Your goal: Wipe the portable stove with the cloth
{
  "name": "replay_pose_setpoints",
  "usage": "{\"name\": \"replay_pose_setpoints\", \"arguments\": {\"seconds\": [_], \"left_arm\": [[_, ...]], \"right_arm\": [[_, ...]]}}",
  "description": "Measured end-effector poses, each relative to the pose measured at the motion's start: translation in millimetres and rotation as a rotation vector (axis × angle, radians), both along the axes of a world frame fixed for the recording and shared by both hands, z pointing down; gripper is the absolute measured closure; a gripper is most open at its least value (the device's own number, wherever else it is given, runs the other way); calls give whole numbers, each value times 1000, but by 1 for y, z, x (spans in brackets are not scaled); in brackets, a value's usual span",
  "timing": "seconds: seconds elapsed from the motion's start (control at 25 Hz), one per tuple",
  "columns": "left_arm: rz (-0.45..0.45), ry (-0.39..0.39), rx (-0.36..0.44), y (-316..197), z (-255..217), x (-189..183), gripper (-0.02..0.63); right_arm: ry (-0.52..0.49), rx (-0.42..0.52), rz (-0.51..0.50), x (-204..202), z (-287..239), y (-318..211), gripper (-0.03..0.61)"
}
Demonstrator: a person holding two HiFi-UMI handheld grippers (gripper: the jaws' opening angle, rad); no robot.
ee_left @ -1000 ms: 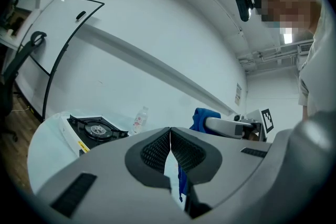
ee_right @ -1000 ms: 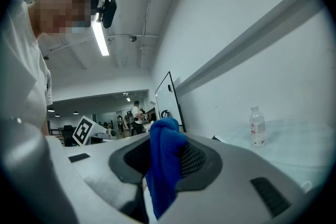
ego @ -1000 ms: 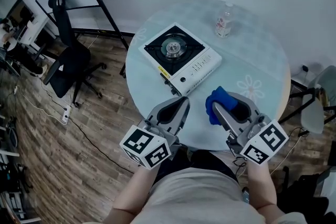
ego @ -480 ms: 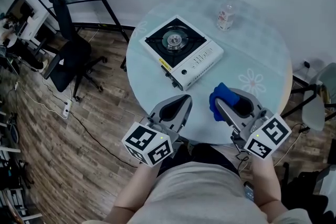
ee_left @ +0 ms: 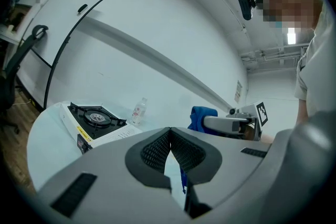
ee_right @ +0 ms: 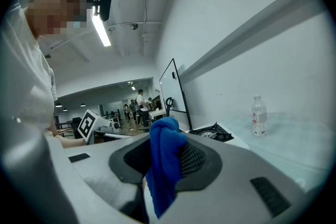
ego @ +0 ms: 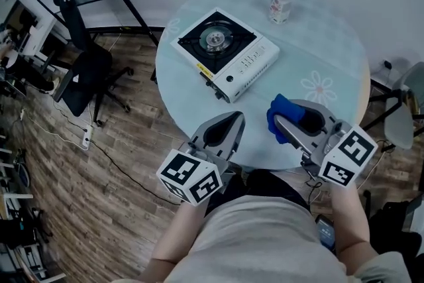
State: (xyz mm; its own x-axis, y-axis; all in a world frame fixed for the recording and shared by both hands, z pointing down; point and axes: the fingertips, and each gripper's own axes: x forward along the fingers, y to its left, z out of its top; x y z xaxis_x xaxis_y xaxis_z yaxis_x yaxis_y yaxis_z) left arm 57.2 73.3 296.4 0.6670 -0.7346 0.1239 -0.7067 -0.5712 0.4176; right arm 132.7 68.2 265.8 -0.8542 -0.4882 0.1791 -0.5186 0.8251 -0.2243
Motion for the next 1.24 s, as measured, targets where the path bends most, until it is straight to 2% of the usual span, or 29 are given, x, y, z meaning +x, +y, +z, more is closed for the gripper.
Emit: {"name": "replay_pose_setpoints", "arguments": {"seconds": [0.44,0.88,1.24], "left_arm": [[38,8,-23,6,6,9,594],[28,45,-36,4,6,2,594],[65,17,-32,3,9,12,594]], "right_arm": [[23,-20,-29,-6,5,7,460],[44,-45,-68,-11,12,9,460],[59,-27,-67,-2,11,7,460]]}}
